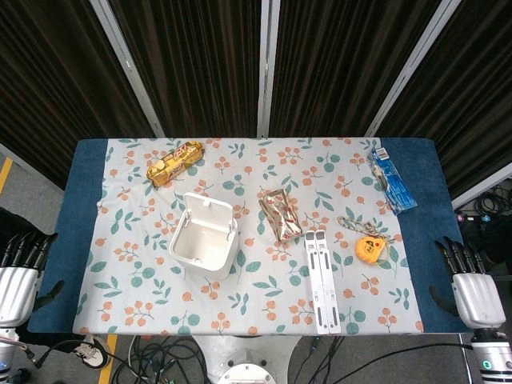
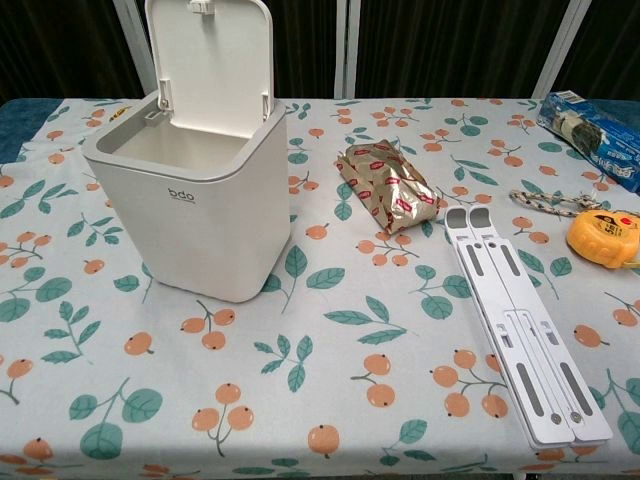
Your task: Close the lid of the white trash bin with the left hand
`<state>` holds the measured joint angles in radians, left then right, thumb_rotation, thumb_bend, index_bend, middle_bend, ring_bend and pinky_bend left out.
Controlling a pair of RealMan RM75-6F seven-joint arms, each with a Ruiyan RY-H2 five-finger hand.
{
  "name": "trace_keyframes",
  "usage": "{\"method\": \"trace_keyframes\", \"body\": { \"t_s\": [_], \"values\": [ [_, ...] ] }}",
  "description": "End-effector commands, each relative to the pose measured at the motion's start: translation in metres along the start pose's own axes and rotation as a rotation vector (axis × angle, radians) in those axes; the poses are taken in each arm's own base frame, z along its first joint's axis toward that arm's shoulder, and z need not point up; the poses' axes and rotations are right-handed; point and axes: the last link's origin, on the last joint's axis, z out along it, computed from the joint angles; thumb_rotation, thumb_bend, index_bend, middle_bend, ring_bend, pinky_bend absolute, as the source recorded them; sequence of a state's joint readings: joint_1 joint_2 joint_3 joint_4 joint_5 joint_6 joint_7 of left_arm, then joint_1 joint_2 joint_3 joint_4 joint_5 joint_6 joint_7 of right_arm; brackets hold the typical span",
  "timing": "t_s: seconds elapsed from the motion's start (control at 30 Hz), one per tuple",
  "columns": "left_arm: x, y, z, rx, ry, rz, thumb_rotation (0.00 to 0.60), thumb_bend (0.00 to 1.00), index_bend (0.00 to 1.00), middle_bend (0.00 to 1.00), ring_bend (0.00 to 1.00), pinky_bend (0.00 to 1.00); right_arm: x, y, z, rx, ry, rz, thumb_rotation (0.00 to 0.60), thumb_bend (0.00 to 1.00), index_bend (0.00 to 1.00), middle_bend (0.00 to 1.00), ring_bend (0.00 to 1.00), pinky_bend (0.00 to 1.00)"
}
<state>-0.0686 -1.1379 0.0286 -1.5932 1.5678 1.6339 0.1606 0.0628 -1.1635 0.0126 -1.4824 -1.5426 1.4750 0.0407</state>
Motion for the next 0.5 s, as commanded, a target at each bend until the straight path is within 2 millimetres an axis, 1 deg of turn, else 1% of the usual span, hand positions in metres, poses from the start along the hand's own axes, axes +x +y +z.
{"method": "trace_keyframes", "body": {
  "t_s": [0.03,0.37,0.5],
  "values": [
    [-0.001,0.0,0.0001,0.003,-0.012,-0.003,0.6,0.21,0.12,0.16,0.06,0.09,0.0004,0.0007,-0.0001,-0.002,-0.001,0.0,0.6,0.23,0.0,0.0,0.0,0.0],
    [-0.0023,0.0018,0.005,-0.006,-0.026,-0.025,0.6,0.21,0.12,0.16,0.06,0.09,-0.0008,-0.0006,0.0015,0.001,-0.01,0.002,0.6,0.23,0.0,0.0,0.0,0.0],
    [-0.0024,0.0057,0.0064,-0.021,-0.029,-0.041,0.6,0.21,0.12,0.16,0.06,0.09,-0.0017,-0.0023,0.001,0.012,-0.019,0.0,0.6,0.23,0.0,0.0,0.0,0.0]
  ]
}}
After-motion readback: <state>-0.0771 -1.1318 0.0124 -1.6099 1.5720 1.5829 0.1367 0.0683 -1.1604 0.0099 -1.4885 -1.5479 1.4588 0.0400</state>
